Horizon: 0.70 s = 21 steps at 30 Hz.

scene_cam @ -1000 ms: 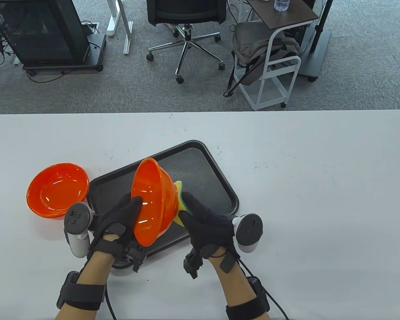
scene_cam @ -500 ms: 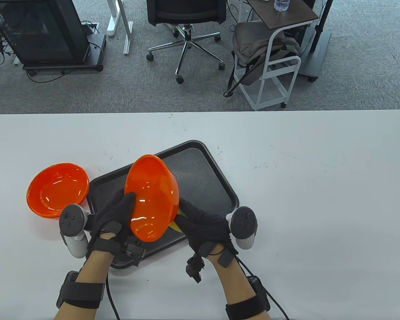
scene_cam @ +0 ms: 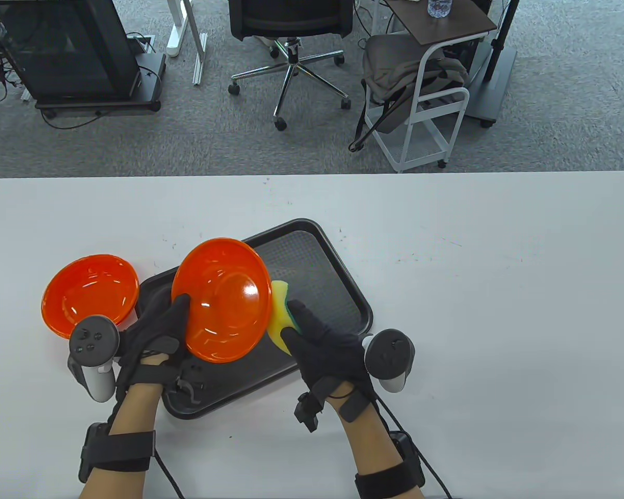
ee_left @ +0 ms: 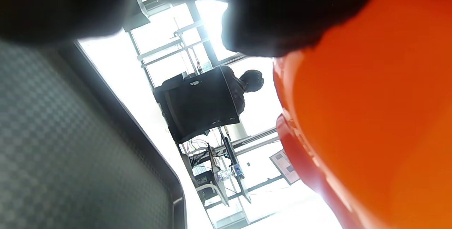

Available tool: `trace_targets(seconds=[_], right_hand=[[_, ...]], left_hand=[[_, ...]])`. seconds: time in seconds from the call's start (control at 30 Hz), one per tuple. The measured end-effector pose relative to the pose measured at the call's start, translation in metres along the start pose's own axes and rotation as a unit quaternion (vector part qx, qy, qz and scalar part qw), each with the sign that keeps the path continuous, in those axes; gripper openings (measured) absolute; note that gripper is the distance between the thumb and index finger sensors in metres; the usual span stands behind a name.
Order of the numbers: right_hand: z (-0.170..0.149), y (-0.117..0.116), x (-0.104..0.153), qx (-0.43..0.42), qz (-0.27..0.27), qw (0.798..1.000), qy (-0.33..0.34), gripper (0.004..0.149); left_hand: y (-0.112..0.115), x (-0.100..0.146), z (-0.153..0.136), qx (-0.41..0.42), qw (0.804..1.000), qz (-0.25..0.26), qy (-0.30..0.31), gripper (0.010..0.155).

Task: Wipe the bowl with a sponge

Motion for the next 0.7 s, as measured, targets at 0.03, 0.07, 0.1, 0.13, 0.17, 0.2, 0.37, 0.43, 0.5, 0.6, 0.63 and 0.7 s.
trace_targets(seconds=[0.03, 0.07, 0.1, 0.13, 0.17, 0.2, 0.37, 0.43, 0.5, 0.6, 0.63, 0.7], right_hand=[[0.000, 0.000, 0.000, 0.000, -0.001, 1.000, 0.000, 0.051], [0.000, 0.000, 0.000, 0.003, -0.003, 1.000, 0.002, 0.051], [0.000, 0.000, 0.000, 0.004, -0.003, 1.000, 0.003, 0.051], [0.000, 0.001, 0.000, 0.006, -0.003, 1.000, 0.002, 0.051], [-0.001, 0.001, 0.000, 0.008, -0.002, 1.000, 0.001, 0.051], [-0.002, 0.001, 0.000, 0.013, -0.004, 1.000, 0.000, 0.051], [-0.008, 0.010, 0.002, 0.015, -0.021, 0.999, -0.020, 0.051], [-0.010, 0.014, 0.003, 0.016, -0.028, 0.999, -0.026, 0.051], [-0.012, 0.017, 0.004, 0.017, -0.032, 0.999, -0.029, 0.051], [-0.014, 0.020, 0.004, 0.018, -0.034, 0.999, -0.035, 0.051], [-0.014, 0.021, 0.004, 0.018, -0.035, 0.999, -0.036, 0.051], [-0.015, 0.022, 0.004, 0.014, -0.036, 0.998, -0.039, 0.051]], left_hand=[[-0.001, 0.000, 0.000, -0.002, 1.000, 0.001, 0.001, 0.053], [-0.003, -0.001, 0.000, -0.015, 1.000, 0.006, 0.002, 0.053], [-0.005, -0.001, 0.000, -0.023, 1.000, 0.009, 0.003, 0.053], [-0.007, -0.001, 0.000, -0.028, 1.000, 0.013, 0.003, 0.053], [-0.010, -0.002, 0.000, -0.029, 0.999, 0.015, 0.004, 0.053], [-0.012, -0.002, -0.001, -0.026, 1.000, 0.018, 0.003, 0.053], [-0.034, -0.005, -0.017, 0.018, 0.998, 0.059, -0.031, 0.053], [-0.045, -0.005, -0.026, 0.041, 0.994, 0.085, -0.052, 0.054], [-0.056, -0.003, -0.035, 0.054, 0.990, 0.114, -0.071, 0.055], [-0.071, 0.000, -0.052, 0.073, 0.979, 0.156, -0.105, 0.057], [-0.076, 0.001, -0.059, 0.085, 0.975, 0.169, -0.118, 0.058], [-0.083, 0.004, -0.072, 0.106, 0.965, 0.192, -0.143, 0.059]])
Point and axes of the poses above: the tracker on the back of each hand, its own z axis roughly to the thumb side, its own x axis roughly from the fingertips to the wrist, y = z × x, the point moved 2 cm from there along -x, roughly from the wrist to the fingertips, and after that the axes turned 6 degrees about -x, right-handed, at the moved point
